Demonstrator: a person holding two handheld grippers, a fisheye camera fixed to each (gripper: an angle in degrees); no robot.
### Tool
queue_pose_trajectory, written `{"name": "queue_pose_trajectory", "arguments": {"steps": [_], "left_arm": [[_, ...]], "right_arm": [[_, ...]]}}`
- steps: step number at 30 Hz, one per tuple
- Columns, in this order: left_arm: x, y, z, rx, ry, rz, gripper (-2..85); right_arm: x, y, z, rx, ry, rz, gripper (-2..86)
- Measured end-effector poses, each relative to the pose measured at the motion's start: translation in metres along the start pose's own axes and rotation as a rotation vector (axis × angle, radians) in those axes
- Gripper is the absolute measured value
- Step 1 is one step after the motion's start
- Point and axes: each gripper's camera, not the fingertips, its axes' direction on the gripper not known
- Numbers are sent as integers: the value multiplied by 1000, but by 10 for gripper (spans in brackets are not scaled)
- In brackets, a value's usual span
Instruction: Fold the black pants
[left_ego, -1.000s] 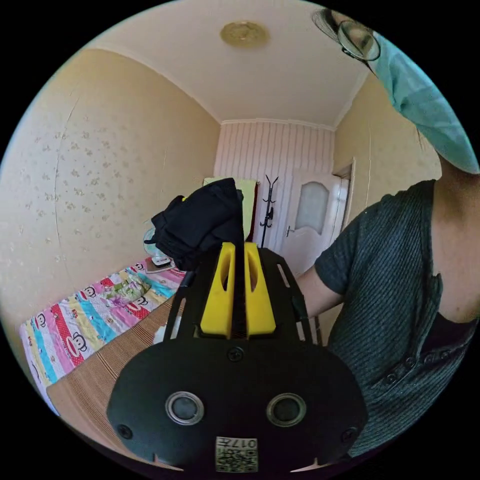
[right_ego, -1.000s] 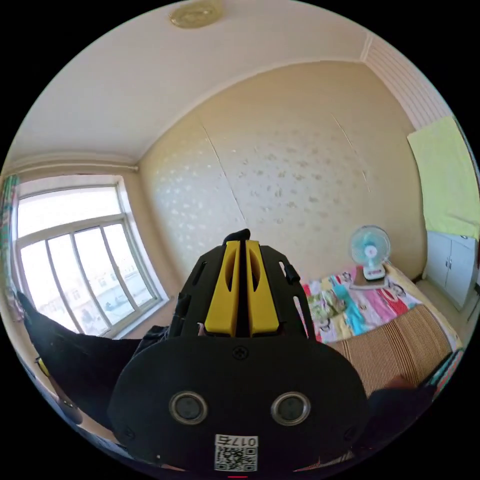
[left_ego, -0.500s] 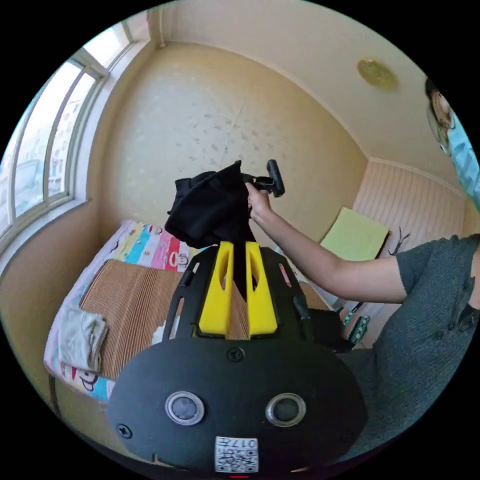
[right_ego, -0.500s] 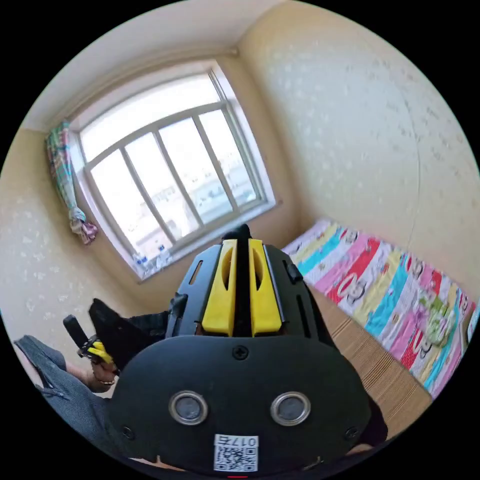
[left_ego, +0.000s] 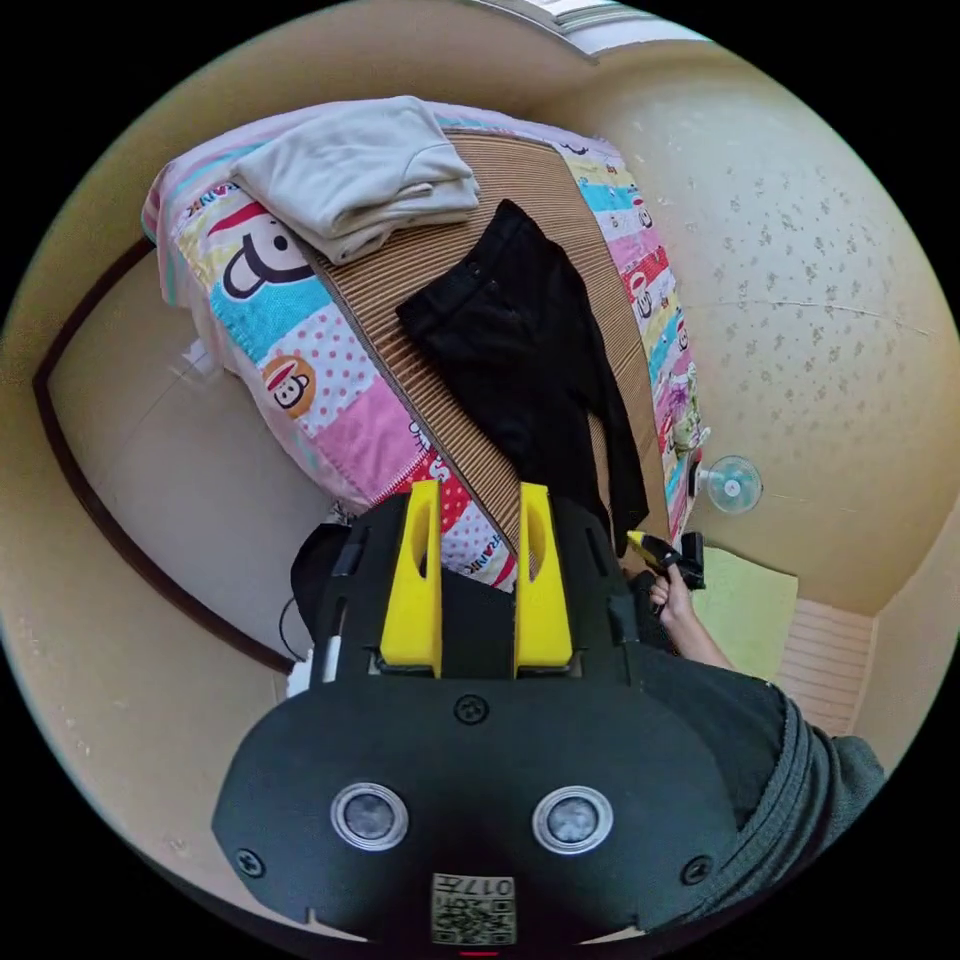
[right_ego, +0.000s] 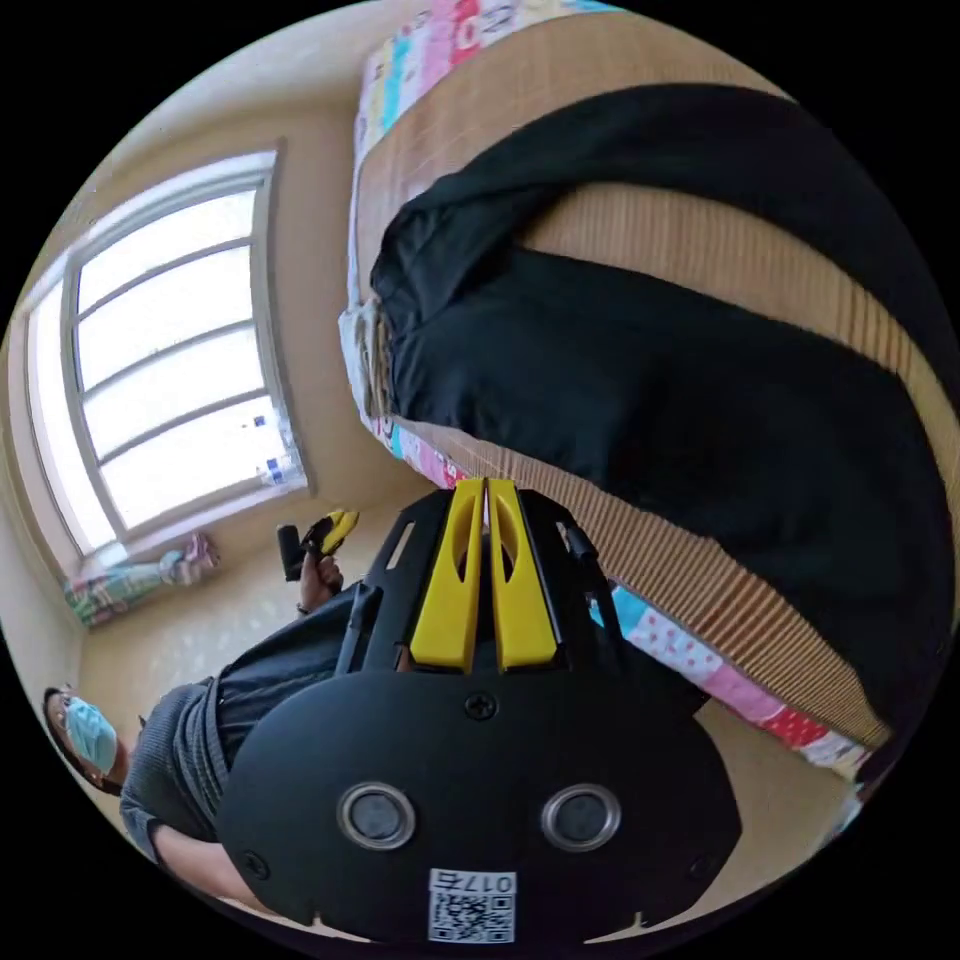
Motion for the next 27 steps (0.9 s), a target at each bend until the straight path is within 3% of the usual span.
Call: {"name": "queue_pose_trajectory", "arguments": {"steps": [6, 11, 14, 22, 24, 27], "left_arm": [[-2, -133, 41, -175, 25, -119, 129], [-4, -191, 58, -227, 78, -323, 134], [1, -210, 62, -264, 15, -379, 126], [18, -238, 36, -343, -94, -138, 50], [25, -246, 13, -387, -222, 4, 48], [21, -249, -23, -376, -422, 101, 54]], "right_arm": [[59, 143, -124, 552, -359, 288, 5], [68, 263, -147, 823, -555, 414, 4], [65, 336, -144, 993, -685, 493, 4], [30, 478, -121, 1543, -1012, 736, 4], [10, 495, -121, 1668, -1035, 836, 4], [-7, 493, -133, 1694, -1076, 896, 5]]}}
